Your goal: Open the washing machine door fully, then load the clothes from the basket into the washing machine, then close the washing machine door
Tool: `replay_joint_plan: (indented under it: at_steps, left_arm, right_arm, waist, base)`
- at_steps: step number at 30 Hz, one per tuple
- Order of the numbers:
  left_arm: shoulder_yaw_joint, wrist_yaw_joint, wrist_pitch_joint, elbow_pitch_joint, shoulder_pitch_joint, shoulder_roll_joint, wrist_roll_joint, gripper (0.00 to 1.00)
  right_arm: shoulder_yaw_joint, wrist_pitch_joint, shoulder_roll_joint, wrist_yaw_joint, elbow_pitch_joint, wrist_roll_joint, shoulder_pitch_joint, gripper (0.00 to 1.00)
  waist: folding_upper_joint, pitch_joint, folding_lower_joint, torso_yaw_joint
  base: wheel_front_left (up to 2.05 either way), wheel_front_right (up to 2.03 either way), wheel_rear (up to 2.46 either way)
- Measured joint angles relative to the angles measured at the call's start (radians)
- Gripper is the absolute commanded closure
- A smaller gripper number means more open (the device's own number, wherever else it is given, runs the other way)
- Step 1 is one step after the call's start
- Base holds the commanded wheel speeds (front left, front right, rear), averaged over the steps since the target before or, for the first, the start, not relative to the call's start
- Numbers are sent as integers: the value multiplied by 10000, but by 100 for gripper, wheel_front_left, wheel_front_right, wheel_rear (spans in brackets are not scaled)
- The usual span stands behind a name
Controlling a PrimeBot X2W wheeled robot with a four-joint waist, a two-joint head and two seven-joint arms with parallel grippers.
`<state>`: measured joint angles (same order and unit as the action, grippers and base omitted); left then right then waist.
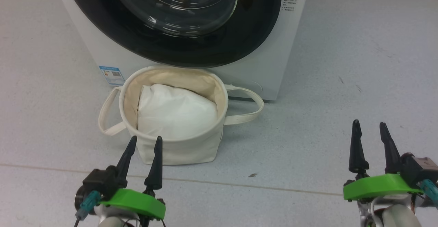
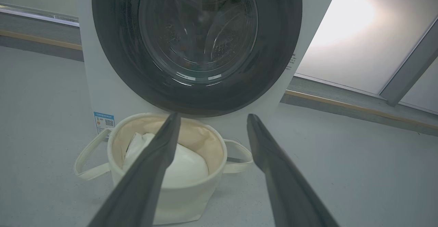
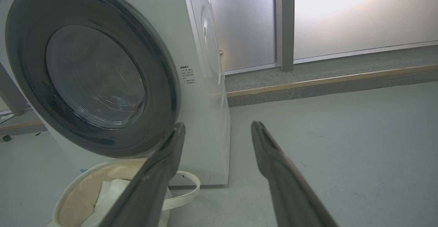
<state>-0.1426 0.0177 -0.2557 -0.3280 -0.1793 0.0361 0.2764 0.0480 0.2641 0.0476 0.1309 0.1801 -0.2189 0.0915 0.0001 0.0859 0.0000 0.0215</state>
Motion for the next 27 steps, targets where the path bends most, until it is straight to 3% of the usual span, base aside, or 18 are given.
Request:
replay_joint_plan:
  at_steps: [13, 20, 27]
  left_arm:
    - [8, 2, 0, -109, 0, 0, 12, 0]
    - [17, 2, 0, -186, 8, 0, 117, 0]
    - [86, 4, 0, -244, 134, 0, 117, 0]
  right_arm:
    - [-4, 0, 0, 0, 48, 2, 1, 0]
    - [-65, 0, -2, 0, -134, 1016, 0, 0]
    - [-61, 0, -2, 0, -94, 817, -1, 0]
  waist:
    - [0, -102, 0, 116]
    - [0, -230, 0, 141]
    - [0, -297, 0, 124]
  base:
    - [0, 0, 0]
    - [0, 0, 0]
    - [0, 0, 0]
